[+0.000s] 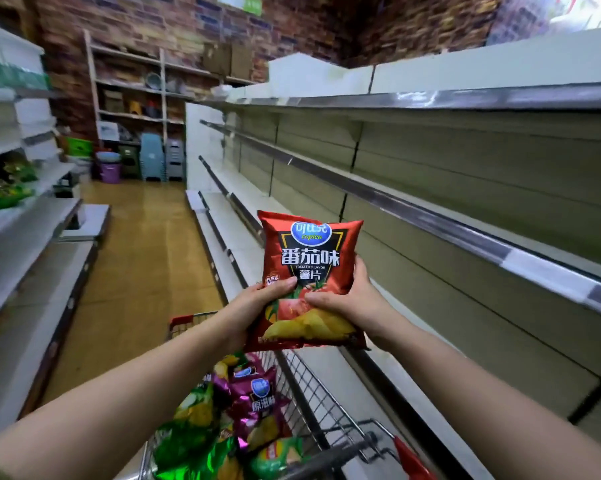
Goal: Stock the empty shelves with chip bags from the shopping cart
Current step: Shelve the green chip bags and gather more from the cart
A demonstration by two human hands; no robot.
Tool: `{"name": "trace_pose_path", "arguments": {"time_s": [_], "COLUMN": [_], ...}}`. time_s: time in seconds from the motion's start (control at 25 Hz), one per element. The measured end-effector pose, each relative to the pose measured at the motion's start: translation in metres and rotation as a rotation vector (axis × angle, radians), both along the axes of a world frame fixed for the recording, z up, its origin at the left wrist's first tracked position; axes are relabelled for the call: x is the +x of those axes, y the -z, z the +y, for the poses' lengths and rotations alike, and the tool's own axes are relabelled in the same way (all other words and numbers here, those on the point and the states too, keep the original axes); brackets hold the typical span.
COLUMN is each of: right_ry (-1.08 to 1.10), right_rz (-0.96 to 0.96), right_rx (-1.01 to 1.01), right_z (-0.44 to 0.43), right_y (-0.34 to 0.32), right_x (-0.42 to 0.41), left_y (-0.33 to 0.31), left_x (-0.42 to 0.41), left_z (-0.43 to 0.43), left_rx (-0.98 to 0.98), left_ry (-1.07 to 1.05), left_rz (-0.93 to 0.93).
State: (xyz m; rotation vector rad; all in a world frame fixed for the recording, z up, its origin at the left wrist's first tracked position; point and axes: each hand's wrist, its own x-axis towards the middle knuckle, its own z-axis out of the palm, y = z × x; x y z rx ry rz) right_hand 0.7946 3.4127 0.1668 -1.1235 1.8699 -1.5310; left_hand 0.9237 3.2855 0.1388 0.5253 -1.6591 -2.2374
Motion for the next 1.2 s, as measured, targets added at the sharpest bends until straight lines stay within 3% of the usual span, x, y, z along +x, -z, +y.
{"name": "trace_pose_path", "arguments": {"time_s": [0.28,0.68,0.88,1.04,1.2], "right_ry": [0.314,0.92,1.126,1.289,1.303], "right_rz": [0.118,0.257,0.259,0.304,0.284], "right_rx": [-0.172,-0.299,-0.243,-0.139,0.003], "right_z": [0.141,0.354,0.415,0.452,0.472], "right_y": [-0.065,-0.12,-0.131,-0.145,-0.144], "right_x": [0.0,-0.006,-0.019,-0.022,-0.026], "left_y": [-0.061,-0.148,-0.162,-0.173,-0.165], "left_x": [-0.031,-0.128,-0.168,-0.197,-0.217], "left_z": [0.116,0.292,0.357,0.401,0.43], "left_rx": [-0.232,-0.413,-0.367,-0.465,-0.434], "left_ry": [0.043,0.574,0.795,0.854,0.892], "left_rz": [0.256,0.373,0.371,0.4,0.388]}}
